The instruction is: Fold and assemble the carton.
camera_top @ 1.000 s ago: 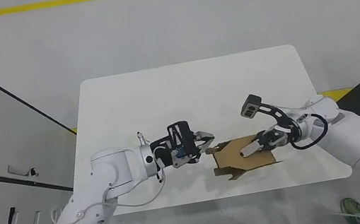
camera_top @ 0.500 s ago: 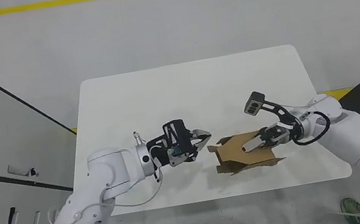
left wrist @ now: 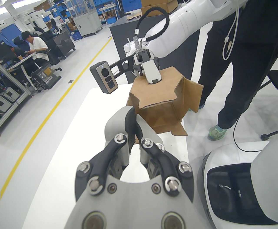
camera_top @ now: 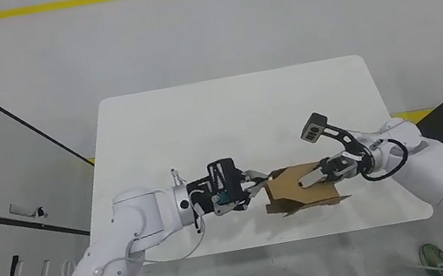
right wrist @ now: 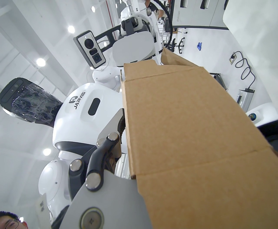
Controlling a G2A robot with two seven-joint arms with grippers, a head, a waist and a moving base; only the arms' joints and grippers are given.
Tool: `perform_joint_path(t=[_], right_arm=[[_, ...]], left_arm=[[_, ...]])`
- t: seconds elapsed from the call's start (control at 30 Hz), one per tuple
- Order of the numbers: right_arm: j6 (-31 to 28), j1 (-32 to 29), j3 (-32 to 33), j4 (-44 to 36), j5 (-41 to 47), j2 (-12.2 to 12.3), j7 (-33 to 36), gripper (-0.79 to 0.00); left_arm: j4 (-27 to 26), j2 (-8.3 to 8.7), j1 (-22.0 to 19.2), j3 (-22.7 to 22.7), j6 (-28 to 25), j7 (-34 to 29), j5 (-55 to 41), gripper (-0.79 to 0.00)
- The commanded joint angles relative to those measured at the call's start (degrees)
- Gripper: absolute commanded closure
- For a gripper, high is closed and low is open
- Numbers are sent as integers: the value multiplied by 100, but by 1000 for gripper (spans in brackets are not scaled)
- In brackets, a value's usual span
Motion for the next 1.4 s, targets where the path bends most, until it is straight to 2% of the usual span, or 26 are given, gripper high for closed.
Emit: perform_joint_path(t=[0.0,1.37], right_arm=[[0,-4,-29,-30,-27,-5,0,0],[0,310,-643,-250,-34,105,0,0]], left_arm=[[13,-7,-25,41,19,0,13,0],[148,-38,-264,240,79,-10,6,0]])
